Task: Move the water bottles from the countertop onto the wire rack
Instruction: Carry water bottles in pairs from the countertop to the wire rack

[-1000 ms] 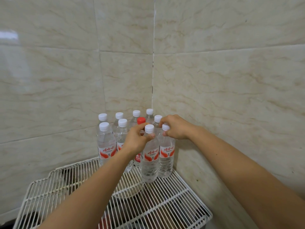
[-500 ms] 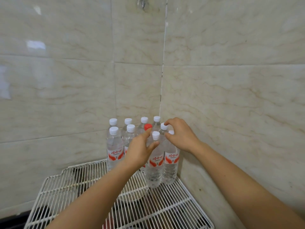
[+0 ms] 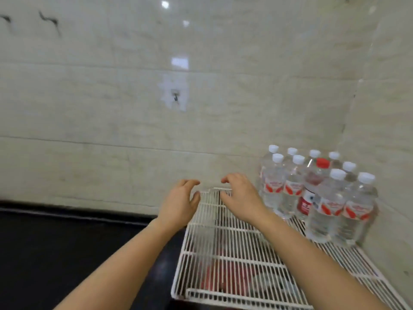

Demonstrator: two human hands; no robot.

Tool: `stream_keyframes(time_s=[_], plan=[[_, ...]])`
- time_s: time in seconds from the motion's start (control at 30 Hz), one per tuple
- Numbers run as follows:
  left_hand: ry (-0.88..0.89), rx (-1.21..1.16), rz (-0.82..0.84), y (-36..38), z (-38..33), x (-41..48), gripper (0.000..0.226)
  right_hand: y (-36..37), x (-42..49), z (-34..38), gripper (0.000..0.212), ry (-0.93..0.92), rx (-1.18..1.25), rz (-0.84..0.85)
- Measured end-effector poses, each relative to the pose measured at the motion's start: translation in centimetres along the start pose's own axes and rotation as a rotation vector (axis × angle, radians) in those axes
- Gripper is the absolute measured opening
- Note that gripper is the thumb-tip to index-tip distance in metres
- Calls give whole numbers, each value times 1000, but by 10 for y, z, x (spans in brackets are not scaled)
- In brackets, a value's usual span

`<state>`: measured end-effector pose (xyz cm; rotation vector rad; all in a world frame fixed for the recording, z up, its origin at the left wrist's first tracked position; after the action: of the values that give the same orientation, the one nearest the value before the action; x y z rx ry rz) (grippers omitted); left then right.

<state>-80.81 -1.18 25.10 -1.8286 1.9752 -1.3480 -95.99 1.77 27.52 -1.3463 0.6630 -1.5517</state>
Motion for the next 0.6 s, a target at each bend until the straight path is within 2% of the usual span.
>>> stream_keyframes(time_s=[0.3,0.6], plan=[[-415,307,20,-210,253,-168,40,185,-20,289,41,-107,141,305],[-750,416,-120,-432,411,-322,43,293,-34,566,43,-378,190,501]])
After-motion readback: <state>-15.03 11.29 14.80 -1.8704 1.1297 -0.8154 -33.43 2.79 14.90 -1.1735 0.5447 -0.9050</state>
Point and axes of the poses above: each hand's wrist, its own x-axis towards the middle knuckle, its own y-axis out of the palm, z = x × y, the point moved 7 cm from there along x, towards the middle knuckle, and after that the axes turned 8 degrees about -x, right-handed, at the moved point
